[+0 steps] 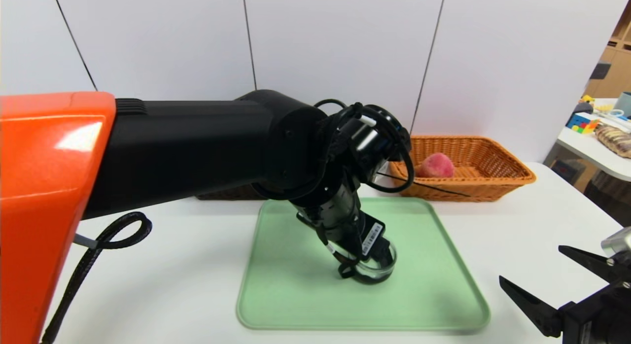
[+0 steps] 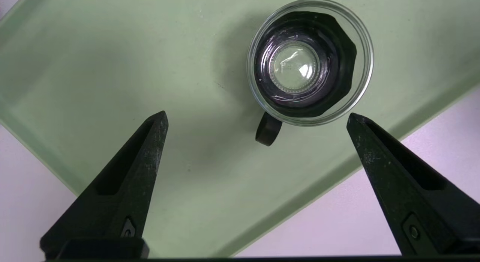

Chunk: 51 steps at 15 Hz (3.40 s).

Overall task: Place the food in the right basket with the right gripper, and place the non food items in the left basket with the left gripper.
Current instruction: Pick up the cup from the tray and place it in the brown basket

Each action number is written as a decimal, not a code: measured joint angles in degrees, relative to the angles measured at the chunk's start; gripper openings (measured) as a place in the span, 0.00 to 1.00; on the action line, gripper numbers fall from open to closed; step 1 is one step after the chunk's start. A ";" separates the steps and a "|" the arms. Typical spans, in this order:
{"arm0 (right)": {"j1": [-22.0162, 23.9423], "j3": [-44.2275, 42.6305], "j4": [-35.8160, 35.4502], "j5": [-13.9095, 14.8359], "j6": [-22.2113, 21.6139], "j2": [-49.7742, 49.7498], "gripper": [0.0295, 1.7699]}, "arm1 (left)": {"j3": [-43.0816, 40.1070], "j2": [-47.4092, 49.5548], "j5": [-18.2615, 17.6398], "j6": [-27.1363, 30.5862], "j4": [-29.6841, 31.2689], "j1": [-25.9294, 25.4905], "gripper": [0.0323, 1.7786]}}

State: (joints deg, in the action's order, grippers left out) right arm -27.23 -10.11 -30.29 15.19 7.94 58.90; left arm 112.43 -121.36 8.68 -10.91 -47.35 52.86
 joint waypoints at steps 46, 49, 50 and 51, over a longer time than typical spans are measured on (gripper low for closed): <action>-0.99 0.29 0.00 -0.59 -0.11 0.57 0.96 | 0.41 -1.11 3.63 -0.16 8.19 -4.51 0.05; -1.32 0.18 -0.07 -0.56 -0.09 0.82 0.96 | 0.41 1.65 9.12 0.24 13.84 -4.73 0.05; -1.40 0.18 -0.10 -0.59 -0.09 0.88 0.96 | 0.41 2.51 10.45 0.28 15.54 -5.01 0.05; -1.49 0.16 -0.13 -0.59 -0.02 1.04 0.96 | 0.30 3.39 12.11 0.35 17.47 -5.40 0.05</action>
State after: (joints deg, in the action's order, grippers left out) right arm -28.72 -9.95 -30.43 14.60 7.91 59.94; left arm 112.74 -117.97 20.78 -10.56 -29.88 47.46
